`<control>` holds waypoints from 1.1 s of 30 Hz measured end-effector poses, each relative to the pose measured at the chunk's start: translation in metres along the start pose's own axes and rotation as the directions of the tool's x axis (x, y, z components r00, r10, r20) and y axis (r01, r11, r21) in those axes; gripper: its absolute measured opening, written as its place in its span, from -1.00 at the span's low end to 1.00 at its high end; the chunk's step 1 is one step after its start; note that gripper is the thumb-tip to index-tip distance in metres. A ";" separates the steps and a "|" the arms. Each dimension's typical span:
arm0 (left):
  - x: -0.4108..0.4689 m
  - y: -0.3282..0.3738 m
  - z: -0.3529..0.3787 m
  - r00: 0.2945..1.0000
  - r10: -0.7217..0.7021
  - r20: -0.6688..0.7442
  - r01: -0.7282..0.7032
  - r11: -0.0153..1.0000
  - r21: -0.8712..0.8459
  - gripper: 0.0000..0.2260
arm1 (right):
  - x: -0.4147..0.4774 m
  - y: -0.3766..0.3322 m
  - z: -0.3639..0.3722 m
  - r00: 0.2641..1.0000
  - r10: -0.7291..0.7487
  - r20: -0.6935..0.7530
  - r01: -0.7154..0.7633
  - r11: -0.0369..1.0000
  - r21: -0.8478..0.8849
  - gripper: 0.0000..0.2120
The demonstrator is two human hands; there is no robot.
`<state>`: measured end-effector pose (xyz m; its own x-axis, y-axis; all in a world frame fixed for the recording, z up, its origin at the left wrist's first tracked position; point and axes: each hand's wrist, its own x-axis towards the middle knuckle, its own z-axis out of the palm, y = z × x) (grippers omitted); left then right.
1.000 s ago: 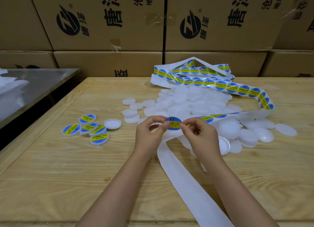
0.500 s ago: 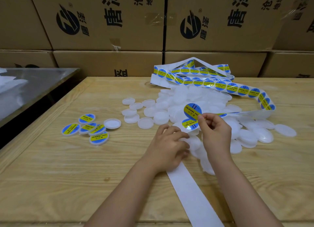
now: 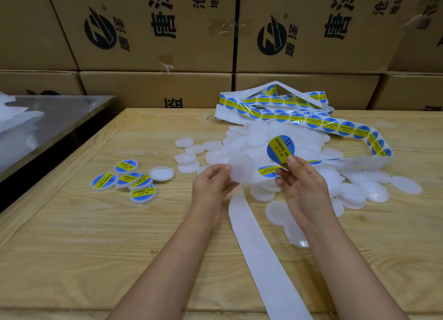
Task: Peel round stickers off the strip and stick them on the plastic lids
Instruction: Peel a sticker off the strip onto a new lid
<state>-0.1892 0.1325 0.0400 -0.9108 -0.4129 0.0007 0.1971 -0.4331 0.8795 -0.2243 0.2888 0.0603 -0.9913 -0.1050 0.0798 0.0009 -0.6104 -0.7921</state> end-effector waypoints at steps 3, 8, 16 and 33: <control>0.005 0.006 -0.006 0.994 -0.111 -0.020 0.102 0.959 -0.263 -0.91 | -0.002 0.003 0.002 0.995 0.042 0.091 -0.042 0.999 0.002 -0.93; 0.002 0.004 -0.006 0.980 -0.155 0.122 0.189 0.916 -0.355 -0.83 | -0.007 0.015 0.008 0.987 0.107 0.124 -0.079 0.974 -0.214 -0.94; 0.001 -0.003 -0.006 0.958 -0.156 0.242 0.220 0.938 -0.267 -0.69 | -0.007 0.017 0.007 0.987 0.124 0.098 -0.100 0.970 -0.223 -0.88; 0.002 -0.005 -0.008 0.939 -0.128 0.318 0.175 0.976 -0.125 -0.77 | -0.005 0.008 0.001 0.984 0.161 0.078 -0.134 0.953 -0.273 -0.88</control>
<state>-0.1892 0.1278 0.0316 -0.9962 -0.0776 0.0395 0.0781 -0.5958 0.7993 -0.2193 0.2835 0.0544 -0.9649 -0.2626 -0.0017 0.0977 -0.3529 -0.9305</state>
